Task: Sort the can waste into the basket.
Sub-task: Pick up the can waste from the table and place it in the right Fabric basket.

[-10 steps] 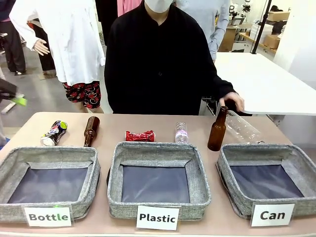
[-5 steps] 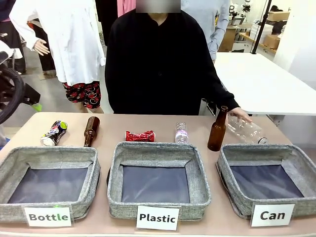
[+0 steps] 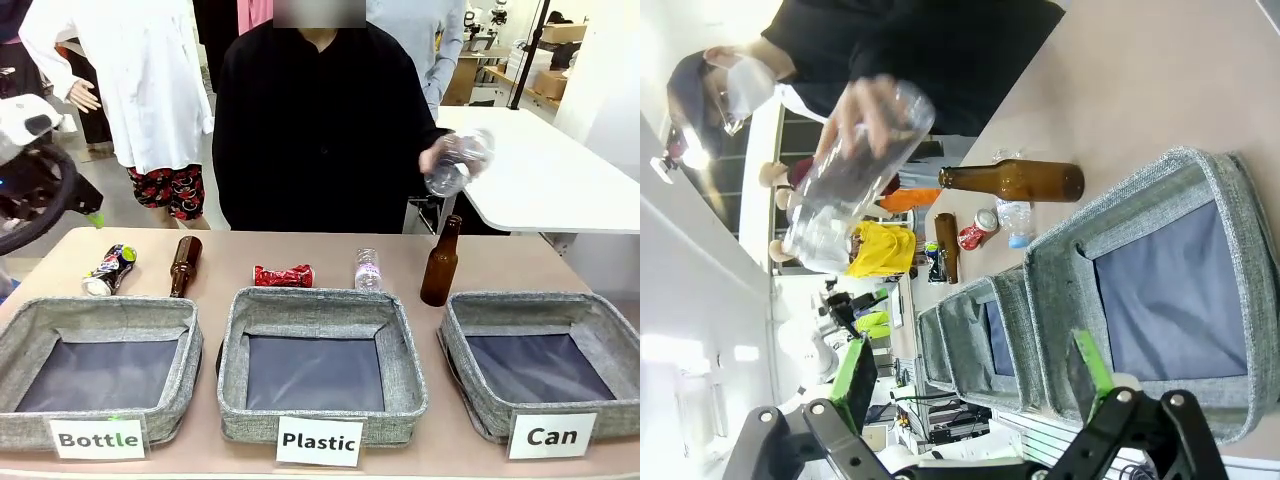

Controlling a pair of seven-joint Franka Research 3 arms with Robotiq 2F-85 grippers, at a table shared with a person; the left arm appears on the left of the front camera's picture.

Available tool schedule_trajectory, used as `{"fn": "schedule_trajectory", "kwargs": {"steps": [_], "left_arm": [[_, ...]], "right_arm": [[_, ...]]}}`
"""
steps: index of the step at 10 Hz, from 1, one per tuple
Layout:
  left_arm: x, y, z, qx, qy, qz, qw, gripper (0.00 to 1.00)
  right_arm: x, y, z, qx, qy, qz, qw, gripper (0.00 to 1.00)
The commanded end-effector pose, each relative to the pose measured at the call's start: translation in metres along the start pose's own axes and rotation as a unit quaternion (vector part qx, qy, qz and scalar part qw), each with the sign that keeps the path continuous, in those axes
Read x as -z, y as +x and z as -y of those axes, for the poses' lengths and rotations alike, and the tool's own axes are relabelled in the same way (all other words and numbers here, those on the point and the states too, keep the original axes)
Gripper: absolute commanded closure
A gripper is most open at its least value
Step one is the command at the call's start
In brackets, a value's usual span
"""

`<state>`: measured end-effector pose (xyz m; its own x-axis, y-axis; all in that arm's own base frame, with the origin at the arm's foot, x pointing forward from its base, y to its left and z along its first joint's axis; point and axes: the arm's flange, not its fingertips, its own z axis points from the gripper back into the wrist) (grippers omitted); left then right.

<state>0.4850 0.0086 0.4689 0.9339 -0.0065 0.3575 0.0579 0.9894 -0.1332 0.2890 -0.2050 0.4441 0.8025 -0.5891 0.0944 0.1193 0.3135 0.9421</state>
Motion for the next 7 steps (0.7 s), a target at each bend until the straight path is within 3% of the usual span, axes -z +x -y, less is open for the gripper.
{"fn": "schedule_trajectory", "kwargs": {"steps": [1,3,7], "left_arm": [[0.031,0.037,-0.011,0.010,0.004,-0.025,1.000,0.00],[0.072,0.041,-0.019,0.002,0.003,-0.076,0.997,0.00],[0.136,0.049,-0.023,0.005,0.019,-0.110,0.994,0.00]], "right_arm": [[0.001,0.003,0.000,-0.015,0.013,0.005,1.000,0.00],[0.001,0.003,0.000,-0.015,0.013,0.005,1.000,0.00],[0.001,0.003,0.000,-0.015,0.013,0.005,1.000,0.00]]}}
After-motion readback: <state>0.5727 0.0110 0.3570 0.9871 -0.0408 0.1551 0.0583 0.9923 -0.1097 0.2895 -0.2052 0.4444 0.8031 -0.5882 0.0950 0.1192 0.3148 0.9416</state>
